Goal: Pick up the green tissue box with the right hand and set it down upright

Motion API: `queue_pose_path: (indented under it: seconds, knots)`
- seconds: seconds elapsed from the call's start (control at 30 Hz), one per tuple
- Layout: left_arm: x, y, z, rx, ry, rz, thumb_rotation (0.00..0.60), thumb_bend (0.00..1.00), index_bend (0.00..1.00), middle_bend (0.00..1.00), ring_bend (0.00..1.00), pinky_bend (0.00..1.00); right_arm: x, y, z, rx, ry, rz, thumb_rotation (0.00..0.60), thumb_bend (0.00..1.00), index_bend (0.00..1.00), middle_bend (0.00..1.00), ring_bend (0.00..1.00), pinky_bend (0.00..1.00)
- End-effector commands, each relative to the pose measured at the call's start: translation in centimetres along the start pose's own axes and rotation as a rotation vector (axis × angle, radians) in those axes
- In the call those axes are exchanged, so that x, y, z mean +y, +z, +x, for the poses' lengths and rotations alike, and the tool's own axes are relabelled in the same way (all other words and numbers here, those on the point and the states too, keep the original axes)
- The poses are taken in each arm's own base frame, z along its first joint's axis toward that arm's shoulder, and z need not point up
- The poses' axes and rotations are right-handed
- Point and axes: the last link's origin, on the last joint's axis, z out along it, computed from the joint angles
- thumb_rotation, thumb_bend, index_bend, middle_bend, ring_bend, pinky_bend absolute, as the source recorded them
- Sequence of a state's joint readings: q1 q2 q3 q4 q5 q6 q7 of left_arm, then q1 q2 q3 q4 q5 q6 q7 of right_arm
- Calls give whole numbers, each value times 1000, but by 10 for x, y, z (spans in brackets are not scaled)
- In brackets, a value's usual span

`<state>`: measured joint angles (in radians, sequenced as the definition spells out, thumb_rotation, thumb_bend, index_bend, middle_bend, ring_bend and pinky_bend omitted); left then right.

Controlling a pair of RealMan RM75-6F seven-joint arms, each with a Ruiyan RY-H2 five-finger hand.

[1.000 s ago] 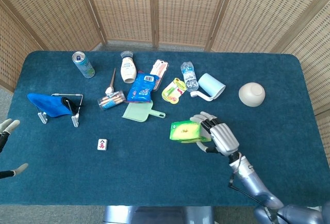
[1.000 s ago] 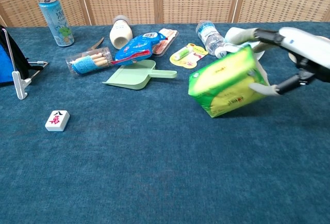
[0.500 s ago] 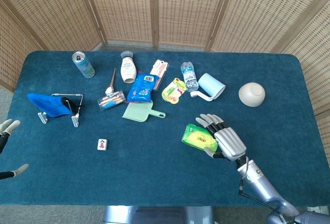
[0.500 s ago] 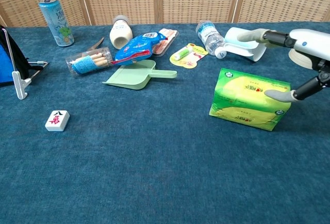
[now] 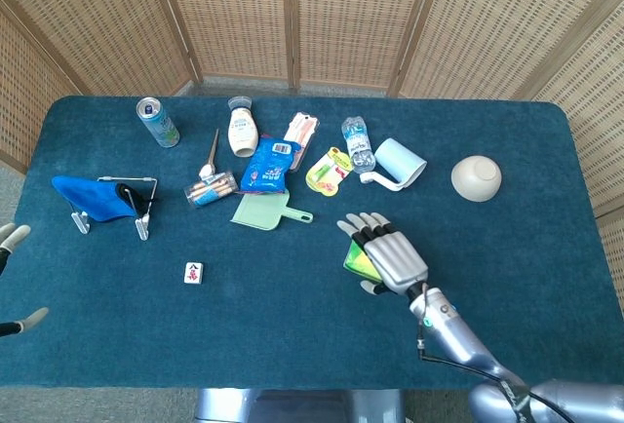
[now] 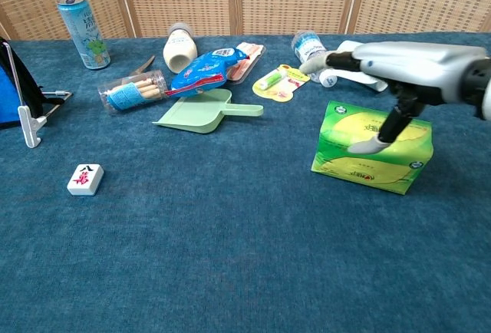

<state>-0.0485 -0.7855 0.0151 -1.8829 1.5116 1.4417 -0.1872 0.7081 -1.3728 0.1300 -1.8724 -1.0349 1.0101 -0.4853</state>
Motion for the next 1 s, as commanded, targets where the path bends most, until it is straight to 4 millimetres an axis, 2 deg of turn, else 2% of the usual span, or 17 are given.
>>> queue_pose_path:
  seconds: [0.03,0.2,0.33,0.4,0.53,0.6,0.8,1.0]
  knots:
    - [-1,1,1,2,0,2,600,78,0,0,0,0,-10,14,-2,-22,-17,-5,600,206,0,0,0,12]
    - [-2,2,0,-2,0,1,600,79,0,0,0,0,-9,20,-8,-43,-16,-28,600,211,0,2,0,13]
    - [-2,2,0,-1,1,2,600,78,0,0,0,0,-8,24,-10,-31,-47,-37,600,213,9,81,12,12]
    - [-2,1,1,0,0,2,600,79,0,0,0,0,-7,24,-11,-26,-46,-42,600,215,63,160,66,20]
    - [-2,1,0,0,3,2,600,78,0,0,0,0,-5,23,-11,16,-81,-38,600,229,256,328,240,119]
    - [-2,1,0,0,3,3,600,78,0,0,0,0,-5,21,-13,22,-68,-34,600,234,317,366,286,135]
    - [-1,1,-1,-1,5,-1,600,78,0,0,0,0,-3,15,-13,43,-90,-14,600,263,411,438,374,185]
    - [0,0,-1,-2,6,-2,600,78,0,0,0,0,0,13,-17,40,-96,-16,600,289,424,455,400,225]
